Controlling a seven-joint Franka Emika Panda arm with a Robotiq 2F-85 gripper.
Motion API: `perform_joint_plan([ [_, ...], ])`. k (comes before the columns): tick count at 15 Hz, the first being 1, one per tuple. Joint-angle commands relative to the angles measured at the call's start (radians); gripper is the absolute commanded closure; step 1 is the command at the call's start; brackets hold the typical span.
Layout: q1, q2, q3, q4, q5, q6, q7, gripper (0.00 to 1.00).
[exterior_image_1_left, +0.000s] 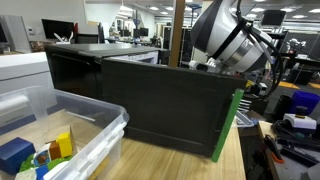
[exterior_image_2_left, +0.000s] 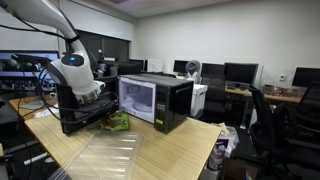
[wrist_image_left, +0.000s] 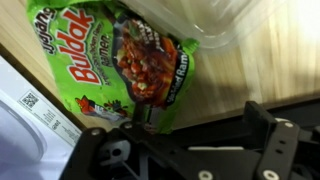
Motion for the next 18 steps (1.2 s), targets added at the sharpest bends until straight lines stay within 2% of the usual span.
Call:
perform_joint_plan([
  [1, -0.001, 0.033, -0.003, 0.017, -0.053, 0.041, 0.000, 0.00],
  [6, -0.015, 0.062, -0.003, 0.042, -0.113, 0.076, 0.000, 0.00],
  [11, -0.027, 0.029, 0.007, 0.082, -0.107, 0.110, 0.000, 0.00],
  [16, -0.024, 0.062, 0.005, 0.057, -0.163, 0.110, 0.000, 0.00],
  [18, -0.030, 0.078, 0.010, 0.057, -0.149, 0.101, 0.000, 0.00],
])
